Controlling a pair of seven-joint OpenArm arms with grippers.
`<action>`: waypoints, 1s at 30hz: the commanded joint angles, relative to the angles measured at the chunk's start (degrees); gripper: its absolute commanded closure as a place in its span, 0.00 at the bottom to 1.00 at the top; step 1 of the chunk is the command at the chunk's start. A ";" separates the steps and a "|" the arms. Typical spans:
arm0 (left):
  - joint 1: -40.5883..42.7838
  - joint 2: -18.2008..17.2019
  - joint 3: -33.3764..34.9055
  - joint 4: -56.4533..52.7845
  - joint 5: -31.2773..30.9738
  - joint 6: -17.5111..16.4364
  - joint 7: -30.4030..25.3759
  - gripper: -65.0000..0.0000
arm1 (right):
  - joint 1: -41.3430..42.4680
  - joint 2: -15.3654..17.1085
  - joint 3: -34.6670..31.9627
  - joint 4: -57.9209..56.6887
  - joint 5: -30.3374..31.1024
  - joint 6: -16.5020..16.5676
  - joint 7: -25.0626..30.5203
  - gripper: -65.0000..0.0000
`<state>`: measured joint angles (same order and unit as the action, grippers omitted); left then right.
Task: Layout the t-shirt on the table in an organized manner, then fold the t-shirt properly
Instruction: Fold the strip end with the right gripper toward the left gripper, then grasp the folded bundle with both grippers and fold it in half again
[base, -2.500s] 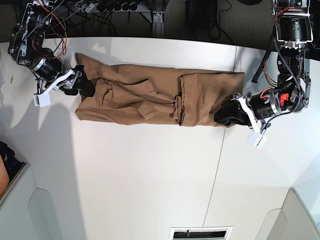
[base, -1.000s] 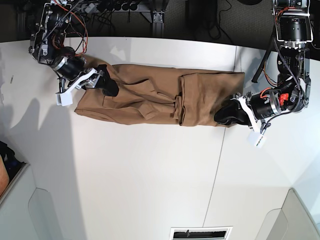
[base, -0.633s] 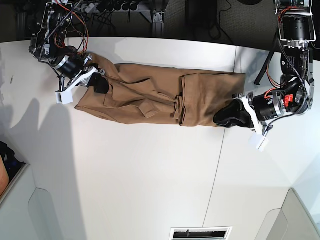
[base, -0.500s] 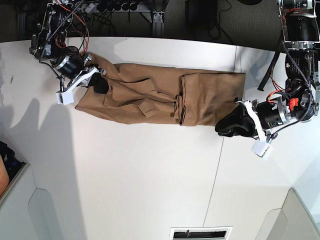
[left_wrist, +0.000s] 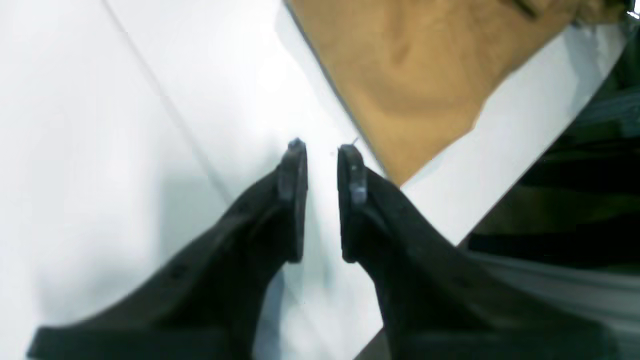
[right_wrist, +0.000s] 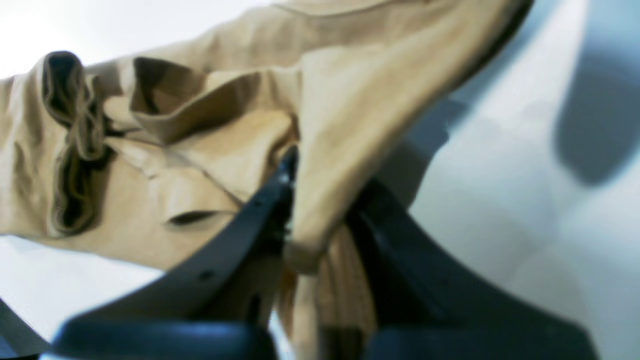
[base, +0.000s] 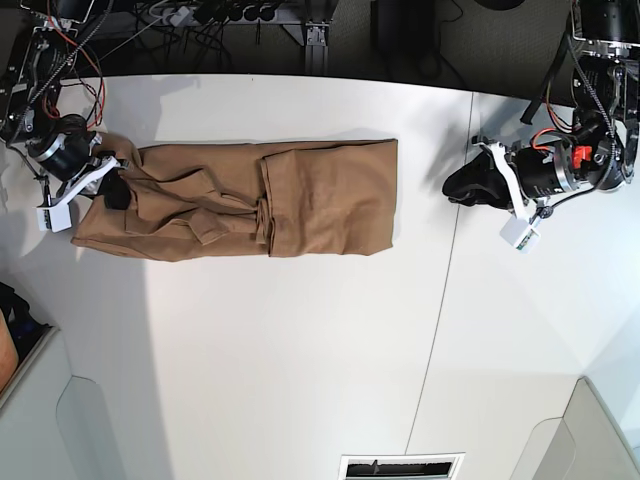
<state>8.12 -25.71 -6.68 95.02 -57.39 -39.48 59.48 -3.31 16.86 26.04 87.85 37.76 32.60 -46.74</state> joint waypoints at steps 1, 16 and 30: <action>-0.44 0.74 0.55 0.74 0.13 -0.52 -1.38 0.84 | 0.79 0.98 0.22 0.79 2.03 0.20 0.83 1.00; -0.61 7.06 9.73 -1.20 21.03 -0.52 -11.52 1.00 | 0.94 0.09 0.20 4.50 6.71 0.24 -1.62 1.00; -0.63 11.89 9.73 -4.79 21.05 -0.52 -11.28 1.00 | 3.02 -11.34 -9.18 11.91 6.34 0.63 -1.70 1.00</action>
<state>7.84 -13.63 3.05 89.86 -36.93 -39.79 47.55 -1.48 5.23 16.71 98.65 42.72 32.64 -50.09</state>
